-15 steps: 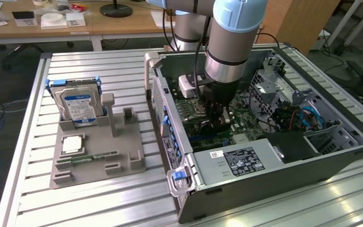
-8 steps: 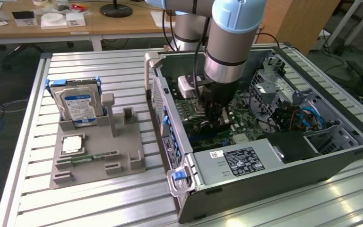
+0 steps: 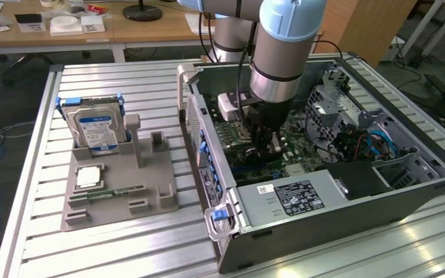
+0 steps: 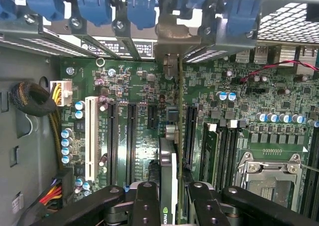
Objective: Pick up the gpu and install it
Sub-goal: 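Insert the gpu into the slot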
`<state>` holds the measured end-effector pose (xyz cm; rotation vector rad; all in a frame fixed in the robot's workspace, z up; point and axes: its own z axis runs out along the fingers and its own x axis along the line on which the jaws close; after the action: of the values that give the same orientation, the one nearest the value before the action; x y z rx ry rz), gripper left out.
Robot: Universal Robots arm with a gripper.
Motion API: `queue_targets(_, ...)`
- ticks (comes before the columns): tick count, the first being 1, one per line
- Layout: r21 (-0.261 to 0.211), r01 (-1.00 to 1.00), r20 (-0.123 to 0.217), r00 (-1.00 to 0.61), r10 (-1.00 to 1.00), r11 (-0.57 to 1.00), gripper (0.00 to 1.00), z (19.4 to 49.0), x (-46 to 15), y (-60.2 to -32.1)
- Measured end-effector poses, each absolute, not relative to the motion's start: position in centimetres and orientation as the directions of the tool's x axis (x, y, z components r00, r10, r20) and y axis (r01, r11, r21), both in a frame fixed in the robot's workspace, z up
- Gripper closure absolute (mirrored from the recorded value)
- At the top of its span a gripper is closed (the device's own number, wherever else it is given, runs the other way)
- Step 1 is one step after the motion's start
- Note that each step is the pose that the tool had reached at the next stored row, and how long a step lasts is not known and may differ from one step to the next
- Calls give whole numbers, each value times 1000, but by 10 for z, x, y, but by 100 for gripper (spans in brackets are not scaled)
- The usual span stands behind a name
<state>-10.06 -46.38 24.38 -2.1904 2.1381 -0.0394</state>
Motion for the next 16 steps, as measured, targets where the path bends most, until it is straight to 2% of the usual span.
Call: queue_targets(16,-75,-997,-37,-1,-999,4,74,249,-101,-464)
